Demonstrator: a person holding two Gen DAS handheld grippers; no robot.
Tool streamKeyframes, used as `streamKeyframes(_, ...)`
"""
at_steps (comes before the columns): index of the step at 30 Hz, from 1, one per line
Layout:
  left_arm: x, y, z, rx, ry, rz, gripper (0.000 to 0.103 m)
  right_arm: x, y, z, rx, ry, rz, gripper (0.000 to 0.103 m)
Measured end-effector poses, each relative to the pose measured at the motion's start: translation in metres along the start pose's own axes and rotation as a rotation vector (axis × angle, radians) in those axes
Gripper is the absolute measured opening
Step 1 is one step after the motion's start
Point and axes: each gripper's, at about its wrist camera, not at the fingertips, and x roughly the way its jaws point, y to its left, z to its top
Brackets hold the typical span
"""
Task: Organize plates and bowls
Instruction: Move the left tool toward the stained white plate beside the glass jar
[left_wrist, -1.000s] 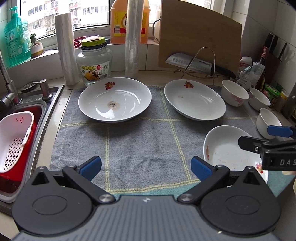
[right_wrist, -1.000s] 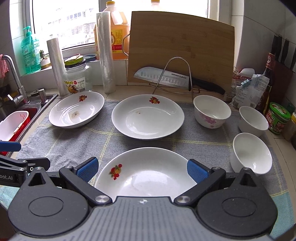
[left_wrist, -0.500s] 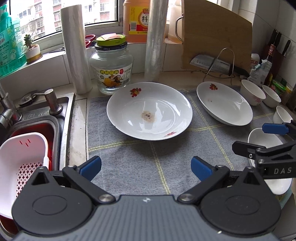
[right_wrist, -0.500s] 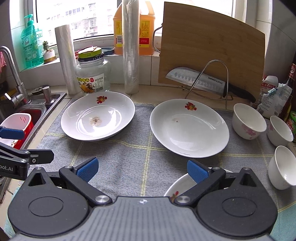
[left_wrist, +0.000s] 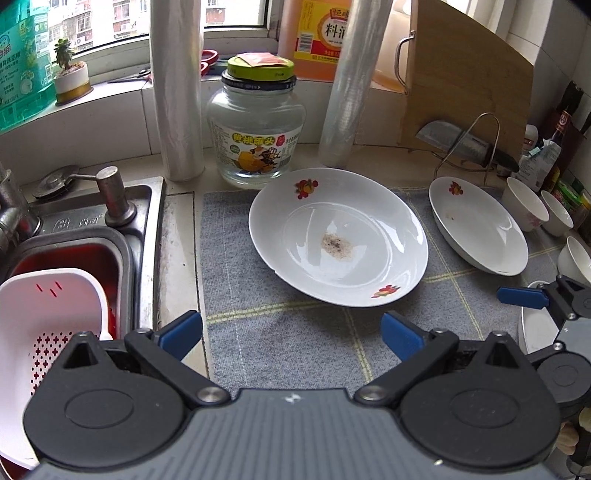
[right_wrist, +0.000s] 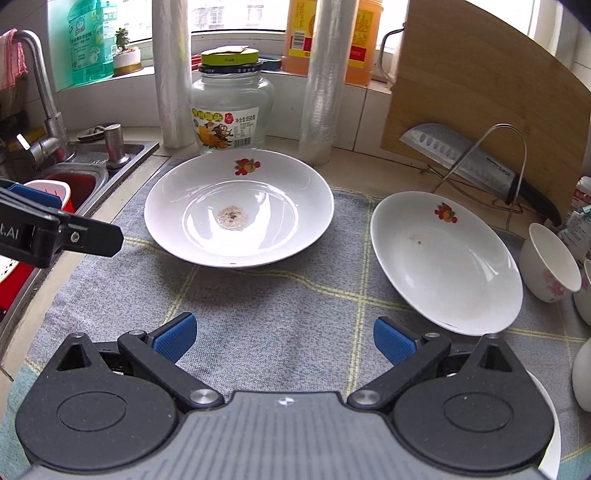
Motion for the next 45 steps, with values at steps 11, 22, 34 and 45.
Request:
streamKeyframes(11, 0.018, 0.007, 0.021, -0.006, 0.012, 0.034, 0.102, 0.051, 0.011, 0.008, -0.011, 0.074, 0.064, 0.103)
streamKeyframes(22, 0.044, 0.000, 0.057, 0.067, -0.002, 0.030, 0.102, 0.071, 0.011, 0.024, -0.023, 0.055, 0.098, 0.103)
streamKeyframes(34, 0.052, -0.003, 0.070, 0.088, -0.009, 0.023, 0.102, 0.074, 0.010, 0.027, -0.046, 0.056, 0.114, 0.103)
streamKeyframes(45, 0.052, -0.011, 0.078, 0.184, -0.062, 0.021, 0.102, 0.077, 0.009, 0.028, -0.060, 0.068, 0.120, 0.103)
